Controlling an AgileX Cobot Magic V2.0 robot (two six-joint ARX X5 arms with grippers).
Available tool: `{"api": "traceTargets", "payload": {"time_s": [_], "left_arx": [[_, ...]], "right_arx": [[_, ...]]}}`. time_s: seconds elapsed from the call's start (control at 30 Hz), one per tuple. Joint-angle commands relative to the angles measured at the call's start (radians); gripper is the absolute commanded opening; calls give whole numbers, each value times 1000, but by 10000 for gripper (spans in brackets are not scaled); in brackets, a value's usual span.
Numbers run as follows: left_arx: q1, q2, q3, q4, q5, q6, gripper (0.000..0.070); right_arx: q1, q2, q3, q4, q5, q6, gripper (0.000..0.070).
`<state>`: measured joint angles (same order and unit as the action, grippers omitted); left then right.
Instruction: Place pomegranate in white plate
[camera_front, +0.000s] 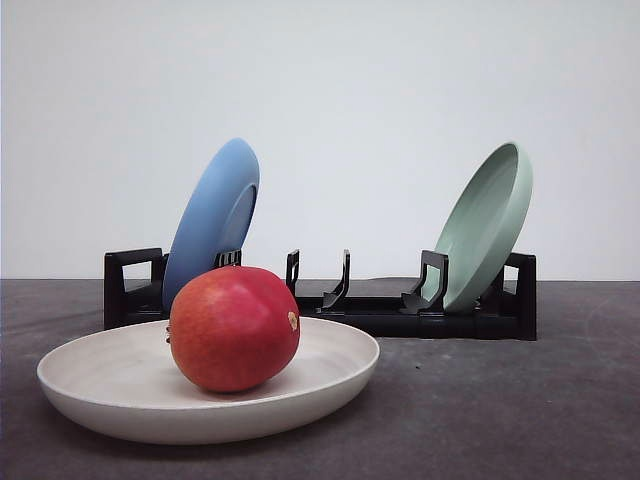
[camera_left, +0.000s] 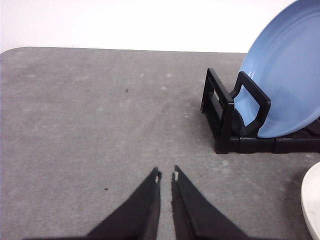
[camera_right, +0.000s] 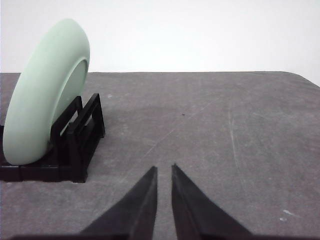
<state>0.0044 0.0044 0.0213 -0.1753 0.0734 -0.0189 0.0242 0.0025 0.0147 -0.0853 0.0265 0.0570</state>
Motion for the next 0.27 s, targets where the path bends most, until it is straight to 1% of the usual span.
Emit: {"api": "traceTargets", "payload": {"time_s": [0.0, 0.23], "left_arx": [[1, -2, -9, 15, -3, 3, 22], [1, -2, -9, 15, -3, 4, 22]], "right_arx": [[-2, 1, -4, 11, 0, 10, 49], [-2, 1, -4, 11, 0, 10, 49]]}}
